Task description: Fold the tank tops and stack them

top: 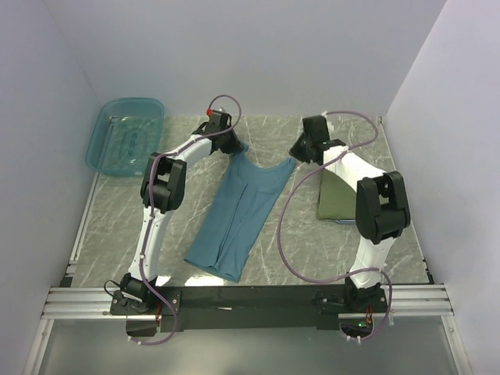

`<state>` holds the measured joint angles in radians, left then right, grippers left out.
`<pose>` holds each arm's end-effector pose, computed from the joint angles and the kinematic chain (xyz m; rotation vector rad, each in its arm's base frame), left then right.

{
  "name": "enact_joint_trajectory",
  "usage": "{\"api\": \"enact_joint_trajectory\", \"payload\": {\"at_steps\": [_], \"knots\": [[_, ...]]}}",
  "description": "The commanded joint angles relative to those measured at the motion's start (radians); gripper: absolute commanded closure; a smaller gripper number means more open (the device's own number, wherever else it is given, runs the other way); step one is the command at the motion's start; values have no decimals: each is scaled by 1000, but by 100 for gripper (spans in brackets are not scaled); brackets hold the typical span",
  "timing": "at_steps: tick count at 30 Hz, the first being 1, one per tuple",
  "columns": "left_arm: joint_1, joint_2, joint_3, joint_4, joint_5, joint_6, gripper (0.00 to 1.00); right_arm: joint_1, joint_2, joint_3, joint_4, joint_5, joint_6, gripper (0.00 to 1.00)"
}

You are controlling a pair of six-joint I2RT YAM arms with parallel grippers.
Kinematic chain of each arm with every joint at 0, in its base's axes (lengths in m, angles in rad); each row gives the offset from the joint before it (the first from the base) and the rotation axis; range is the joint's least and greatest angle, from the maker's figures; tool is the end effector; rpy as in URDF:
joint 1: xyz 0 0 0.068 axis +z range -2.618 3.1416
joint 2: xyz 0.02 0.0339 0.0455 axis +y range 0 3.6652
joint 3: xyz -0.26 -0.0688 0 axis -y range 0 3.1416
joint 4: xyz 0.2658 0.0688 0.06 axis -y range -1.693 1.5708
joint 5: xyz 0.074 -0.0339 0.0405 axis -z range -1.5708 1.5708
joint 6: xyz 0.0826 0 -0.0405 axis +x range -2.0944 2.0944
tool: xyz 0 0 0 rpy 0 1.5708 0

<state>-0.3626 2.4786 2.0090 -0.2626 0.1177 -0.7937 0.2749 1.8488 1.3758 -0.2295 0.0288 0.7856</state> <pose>0.5624 -0.2237 0.1024 -0.4531 2.3650 -0.7051 0.4576 0.1266 0.1947 0.6031 2.2486 0.5170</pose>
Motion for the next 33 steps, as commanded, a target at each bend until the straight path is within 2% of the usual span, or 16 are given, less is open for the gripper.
{"api": "enact_joint_trajectory", "payload": {"at_steps": [1,17,26,29,33], "knots": [[2,34,-32,-35,-43,48,78,9,58,-20,-76,118,-29,88],[2,25,-33,-20,-46,41,78,12,349,311,-214,148,-75,84],[25,114,86,13,-20,5,76,4,544,650,-341,111,-137,83],[36,144,134,40,8,-27,75,-14,622,858,-404,83,-160,81],[48,146,134,141,28,-76,68,-42,687,963,-395,20,-186,78]]}}
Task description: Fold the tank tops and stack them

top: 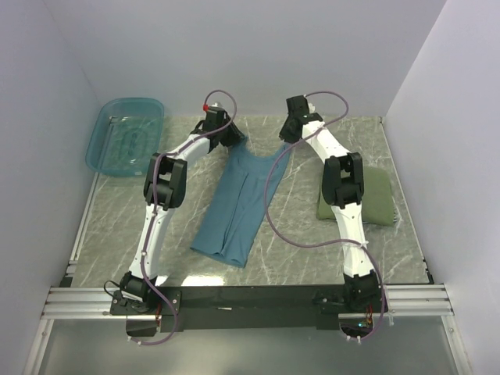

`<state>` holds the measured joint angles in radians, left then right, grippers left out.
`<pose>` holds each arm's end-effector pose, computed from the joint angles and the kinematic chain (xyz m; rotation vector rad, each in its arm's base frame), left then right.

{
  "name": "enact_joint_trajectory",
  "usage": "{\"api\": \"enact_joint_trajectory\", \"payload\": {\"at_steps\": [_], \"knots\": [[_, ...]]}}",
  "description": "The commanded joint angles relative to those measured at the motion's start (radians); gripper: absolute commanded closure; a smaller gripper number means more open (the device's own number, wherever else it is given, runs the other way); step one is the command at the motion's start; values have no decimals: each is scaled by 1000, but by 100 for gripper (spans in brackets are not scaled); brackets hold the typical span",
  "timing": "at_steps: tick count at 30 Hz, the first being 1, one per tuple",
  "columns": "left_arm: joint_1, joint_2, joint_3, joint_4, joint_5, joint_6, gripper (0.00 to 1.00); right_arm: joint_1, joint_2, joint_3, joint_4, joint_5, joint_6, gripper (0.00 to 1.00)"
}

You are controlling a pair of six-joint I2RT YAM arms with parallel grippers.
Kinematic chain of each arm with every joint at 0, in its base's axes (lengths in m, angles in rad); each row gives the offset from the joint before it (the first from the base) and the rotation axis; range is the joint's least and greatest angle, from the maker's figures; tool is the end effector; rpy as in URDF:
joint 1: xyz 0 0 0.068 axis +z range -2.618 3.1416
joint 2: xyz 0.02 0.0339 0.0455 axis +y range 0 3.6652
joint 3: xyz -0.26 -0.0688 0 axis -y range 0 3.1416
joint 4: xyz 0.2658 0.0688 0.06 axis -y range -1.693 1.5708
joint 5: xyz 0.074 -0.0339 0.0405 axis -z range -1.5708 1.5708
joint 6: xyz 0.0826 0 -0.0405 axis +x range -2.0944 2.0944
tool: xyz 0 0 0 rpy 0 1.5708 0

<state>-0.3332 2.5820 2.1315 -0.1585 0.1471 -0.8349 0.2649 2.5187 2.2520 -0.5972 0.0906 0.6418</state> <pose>0.5947 -0.2186 0.1007 -0.4835 2.2416 -0.8001 0.5857 0.1512 0.1342 0.4996 2.4009 0.2963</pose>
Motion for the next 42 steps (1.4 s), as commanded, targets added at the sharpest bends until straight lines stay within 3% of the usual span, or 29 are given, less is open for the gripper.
{"api": "enact_joint_trajectory", "payload": {"at_steps": [1,3,8,12,14,16,17,22,26,29,32,38,42], "knots": [[20,44,13,84,8,-53,63,-44,15,87,9,-60,-45,75],[28,52,22,144,46,-70,57,-52,0,71,46,-87,-53,72],[45,3,41,301,88,-58,45,-73,-49,53,139,-78,-99,53],[63,-182,-152,401,76,-32,34,-76,-179,15,128,-40,-108,49],[71,-302,-214,375,49,-21,33,-70,-257,-105,129,-22,-90,49],[72,-383,-297,225,-52,-30,35,-37,-392,-220,137,18,-82,49],[74,-475,-339,179,-82,-49,37,-20,-440,-355,140,38,-79,49],[69,-781,-733,-112,-245,-161,55,166,-805,-814,223,106,-22,50],[59,-1076,-1011,-251,-322,-179,57,316,-1061,-1179,261,110,74,51],[33,-1224,-1178,-328,-345,-175,56,443,-1194,-1346,277,124,165,52],[14,-1345,-1367,-335,-345,-170,54,593,-1250,-1428,275,158,257,52],[-3,-1505,-1545,-335,-331,-187,46,825,-1204,-1479,270,201,432,50],[-7,-1565,-1607,-273,-278,-187,45,908,-1147,-1490,318,225,538,49]]}}
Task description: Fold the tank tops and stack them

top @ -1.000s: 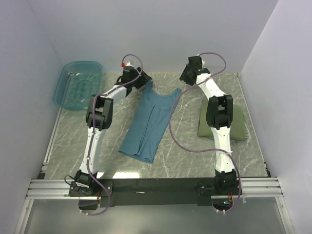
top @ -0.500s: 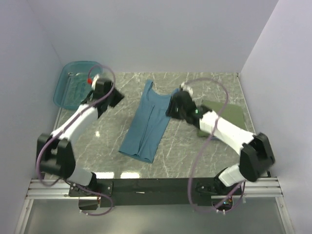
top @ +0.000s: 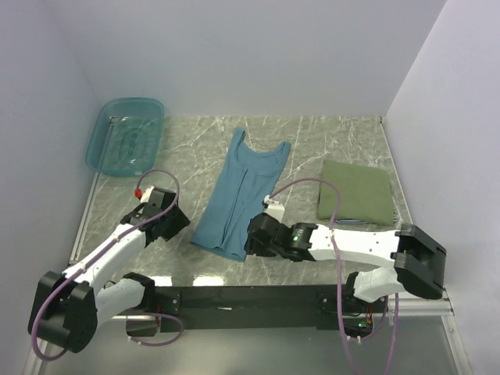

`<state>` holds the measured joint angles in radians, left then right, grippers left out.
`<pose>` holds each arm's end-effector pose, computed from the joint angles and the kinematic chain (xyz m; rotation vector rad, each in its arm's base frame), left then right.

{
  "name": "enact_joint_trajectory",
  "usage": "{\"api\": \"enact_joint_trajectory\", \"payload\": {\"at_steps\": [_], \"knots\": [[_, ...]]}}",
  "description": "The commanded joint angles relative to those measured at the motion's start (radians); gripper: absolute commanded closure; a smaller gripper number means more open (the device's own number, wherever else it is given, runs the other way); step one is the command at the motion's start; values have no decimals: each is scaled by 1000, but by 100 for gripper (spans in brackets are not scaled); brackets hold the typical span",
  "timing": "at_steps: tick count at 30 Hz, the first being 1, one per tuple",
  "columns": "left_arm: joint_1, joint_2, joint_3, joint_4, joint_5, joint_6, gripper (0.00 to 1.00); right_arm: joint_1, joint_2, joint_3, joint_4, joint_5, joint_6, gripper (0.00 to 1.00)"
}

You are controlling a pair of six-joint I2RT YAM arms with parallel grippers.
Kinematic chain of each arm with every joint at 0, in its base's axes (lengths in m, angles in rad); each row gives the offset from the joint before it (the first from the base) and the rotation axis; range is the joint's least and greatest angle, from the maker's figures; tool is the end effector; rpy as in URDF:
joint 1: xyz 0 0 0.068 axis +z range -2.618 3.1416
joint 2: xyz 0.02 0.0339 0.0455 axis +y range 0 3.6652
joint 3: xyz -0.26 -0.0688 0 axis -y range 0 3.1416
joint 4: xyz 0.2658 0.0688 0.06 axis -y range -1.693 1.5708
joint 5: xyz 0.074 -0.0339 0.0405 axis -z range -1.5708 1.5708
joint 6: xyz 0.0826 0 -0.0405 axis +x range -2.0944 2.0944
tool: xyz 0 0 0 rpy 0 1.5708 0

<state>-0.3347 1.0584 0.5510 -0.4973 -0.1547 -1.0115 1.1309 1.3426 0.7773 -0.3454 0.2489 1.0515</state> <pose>0.2285 -0.0660 0.1321 -0.9141 2.4217 -0.3124 0.1514 0.2738 0.1534 0.0080 2.5548 0.6284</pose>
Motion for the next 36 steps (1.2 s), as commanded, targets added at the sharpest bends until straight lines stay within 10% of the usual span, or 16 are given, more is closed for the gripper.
{"api": "enact_joint_trajectory", "payload": {"at_steps": [1,21,32,36], "knots": [[-6,-58,-39,80,36,-13,45,52,53,-21,78,78,169,49],[-85,17,-145,256,84,-9,46,89,210,-95,250,76,328,53],[-116,60,-134,210,56,-7,57,98,211,-130,215,64,294,100],[-174,49,-138,194,55,-27,60,96,162,-139,160,70,262,100]]}}
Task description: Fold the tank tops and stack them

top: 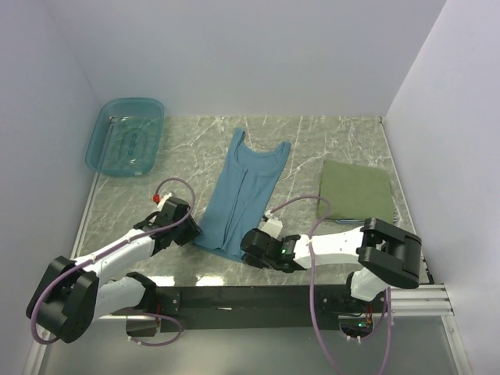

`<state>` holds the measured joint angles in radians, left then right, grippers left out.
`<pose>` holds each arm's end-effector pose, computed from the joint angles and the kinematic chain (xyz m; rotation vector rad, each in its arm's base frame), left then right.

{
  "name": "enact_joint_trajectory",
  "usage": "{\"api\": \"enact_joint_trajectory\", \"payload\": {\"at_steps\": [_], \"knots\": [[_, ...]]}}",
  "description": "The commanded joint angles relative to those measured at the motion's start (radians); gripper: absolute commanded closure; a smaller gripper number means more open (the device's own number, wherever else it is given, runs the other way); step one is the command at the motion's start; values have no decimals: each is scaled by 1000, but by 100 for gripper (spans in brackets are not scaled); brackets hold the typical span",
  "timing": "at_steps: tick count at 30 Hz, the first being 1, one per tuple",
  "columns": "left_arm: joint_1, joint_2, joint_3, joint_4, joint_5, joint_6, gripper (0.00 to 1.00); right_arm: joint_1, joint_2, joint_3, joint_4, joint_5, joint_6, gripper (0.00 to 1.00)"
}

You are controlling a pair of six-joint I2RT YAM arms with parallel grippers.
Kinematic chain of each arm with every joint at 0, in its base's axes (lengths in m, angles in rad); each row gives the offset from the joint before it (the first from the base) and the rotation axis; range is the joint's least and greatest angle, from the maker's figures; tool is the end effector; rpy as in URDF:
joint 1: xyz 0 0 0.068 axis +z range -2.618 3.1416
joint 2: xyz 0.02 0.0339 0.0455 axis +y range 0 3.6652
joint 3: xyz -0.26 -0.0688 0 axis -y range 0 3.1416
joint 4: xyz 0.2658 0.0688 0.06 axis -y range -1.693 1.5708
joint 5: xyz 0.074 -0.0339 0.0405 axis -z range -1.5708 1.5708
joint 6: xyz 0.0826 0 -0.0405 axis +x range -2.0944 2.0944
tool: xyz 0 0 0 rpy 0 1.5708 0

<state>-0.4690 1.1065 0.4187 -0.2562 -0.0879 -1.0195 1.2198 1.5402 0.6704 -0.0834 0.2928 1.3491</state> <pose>0.2162 -0.1014 0.0970 -0.7369 2.4739 -0.4831 0.1317 0.2904 0.0841 0.2910 2.5958 0.6898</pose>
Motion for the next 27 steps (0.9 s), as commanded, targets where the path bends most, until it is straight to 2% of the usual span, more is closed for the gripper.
{"api": "enact_joint_trajectory", "payload": {"at_steps": [1,8,15,23,27], "knots": [[-52,-7,-6,-60,-19,-31,60,12,-63,-43,-110,28,-38,100],[-137,-57,-46,-83,-4,-83,60,27,-219,-147,-197,29,-19,100],[-322,-82,-83,-45,39,-137,52,27,-382,-247,-279,17,-18,100],[-459,-132,-136,-72,34,-215,52,27,-442,-275,-323,5,-28,100],[-505,-82,-135,-26,54,-217,53,27,-460,-278,-320,-1,-27,100]]}}
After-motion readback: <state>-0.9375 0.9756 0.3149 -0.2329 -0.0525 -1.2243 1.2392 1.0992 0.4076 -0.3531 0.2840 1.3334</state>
